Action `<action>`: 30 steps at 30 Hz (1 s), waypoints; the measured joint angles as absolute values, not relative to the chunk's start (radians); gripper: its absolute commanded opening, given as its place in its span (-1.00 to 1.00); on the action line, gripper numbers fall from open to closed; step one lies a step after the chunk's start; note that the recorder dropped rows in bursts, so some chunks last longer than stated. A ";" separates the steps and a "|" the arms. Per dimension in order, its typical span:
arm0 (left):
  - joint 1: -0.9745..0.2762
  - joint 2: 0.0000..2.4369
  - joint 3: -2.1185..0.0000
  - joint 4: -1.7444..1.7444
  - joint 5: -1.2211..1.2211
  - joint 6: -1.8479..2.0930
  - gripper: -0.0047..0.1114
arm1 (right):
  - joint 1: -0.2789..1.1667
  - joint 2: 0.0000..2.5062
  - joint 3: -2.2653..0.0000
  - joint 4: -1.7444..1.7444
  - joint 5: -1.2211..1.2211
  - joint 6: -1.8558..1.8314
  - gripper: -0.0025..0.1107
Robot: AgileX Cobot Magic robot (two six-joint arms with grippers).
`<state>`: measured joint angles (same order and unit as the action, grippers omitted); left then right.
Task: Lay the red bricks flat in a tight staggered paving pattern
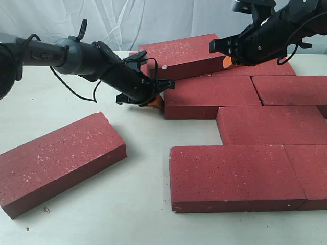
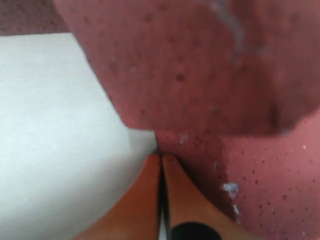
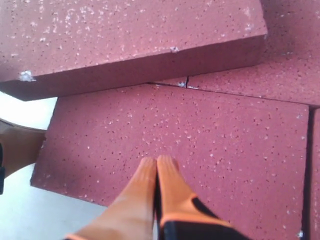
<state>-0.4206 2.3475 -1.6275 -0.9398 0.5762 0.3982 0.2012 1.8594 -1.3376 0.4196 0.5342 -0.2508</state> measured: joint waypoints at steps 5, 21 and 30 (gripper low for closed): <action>-0.423 2.351 -1.628 -0.954 0.576 0.400 -0.92 | 0.201 1.859 -1.338 0.420 0.507 -0.251 -0.97; -0.369 2.357 -1.637 -1.072 0.699 0.478 -0.92 | 0.201 1.859 -1.338 0.420 0.483 -0.251 -0.97; -0.342 2.160 -1.641 -0.621 0.806 0.202 -0.92 | 0.201 1.859 -1.338 0.426 0.619 -0.249 -0.97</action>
